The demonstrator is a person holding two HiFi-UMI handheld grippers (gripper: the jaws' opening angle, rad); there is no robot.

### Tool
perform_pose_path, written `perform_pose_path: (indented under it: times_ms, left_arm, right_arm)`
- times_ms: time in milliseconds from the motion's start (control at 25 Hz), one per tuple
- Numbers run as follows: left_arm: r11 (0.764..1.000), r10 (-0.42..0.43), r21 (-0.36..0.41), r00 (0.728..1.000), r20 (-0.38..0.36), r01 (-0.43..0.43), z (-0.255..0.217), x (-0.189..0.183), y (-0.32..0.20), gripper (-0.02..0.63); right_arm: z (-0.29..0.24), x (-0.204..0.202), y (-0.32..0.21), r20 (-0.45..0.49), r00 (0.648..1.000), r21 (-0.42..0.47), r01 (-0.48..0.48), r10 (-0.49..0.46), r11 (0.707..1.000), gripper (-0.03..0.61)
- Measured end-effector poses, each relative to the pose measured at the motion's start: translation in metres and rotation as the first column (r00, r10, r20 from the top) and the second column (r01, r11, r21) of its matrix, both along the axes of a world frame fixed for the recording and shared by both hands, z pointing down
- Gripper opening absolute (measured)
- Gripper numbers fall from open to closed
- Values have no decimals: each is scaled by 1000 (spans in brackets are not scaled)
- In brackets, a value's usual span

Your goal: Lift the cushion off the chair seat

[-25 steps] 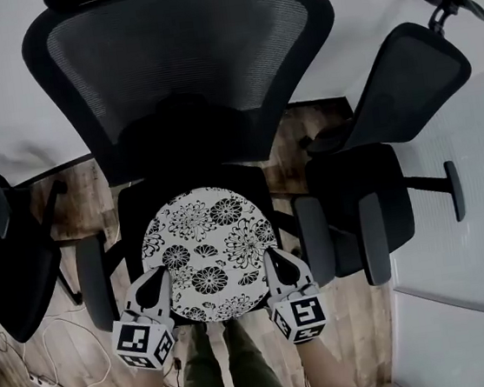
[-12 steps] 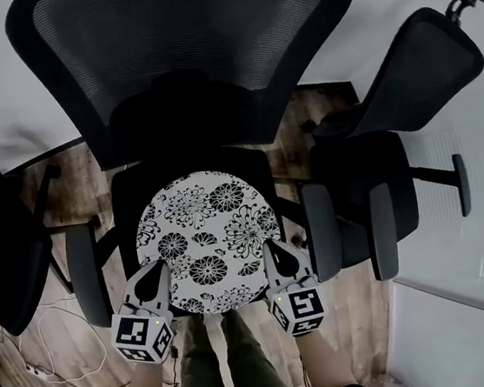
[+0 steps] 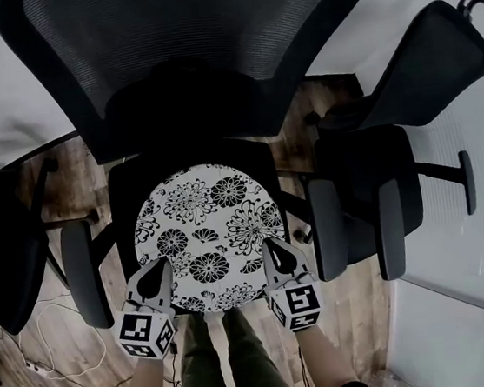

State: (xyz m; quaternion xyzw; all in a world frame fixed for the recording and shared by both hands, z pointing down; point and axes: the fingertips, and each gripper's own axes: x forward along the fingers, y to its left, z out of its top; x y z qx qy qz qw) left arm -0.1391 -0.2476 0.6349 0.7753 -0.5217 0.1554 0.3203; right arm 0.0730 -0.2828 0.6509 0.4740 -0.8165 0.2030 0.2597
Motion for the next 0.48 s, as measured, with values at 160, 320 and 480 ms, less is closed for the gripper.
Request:
perform_pose_path:
  times_ms: [160,320,480]
  left_arm:
    - [1000,6,-22,1000,2,-6,15,-1,3,11]
    - [999,2,-43,1000,3,-2,29,-2,5,11]
    - [999,0,-51,1000,13,1,36,-4,5,11]
  right_arm:
    - [17,0,6,-11,1000,-28,2,-2,1000,17]
    - [31,3,10,-5,1000,-52,-1,1,999,17]
    - [42,4,12,-10,1000,-66,3,-4,998,17]
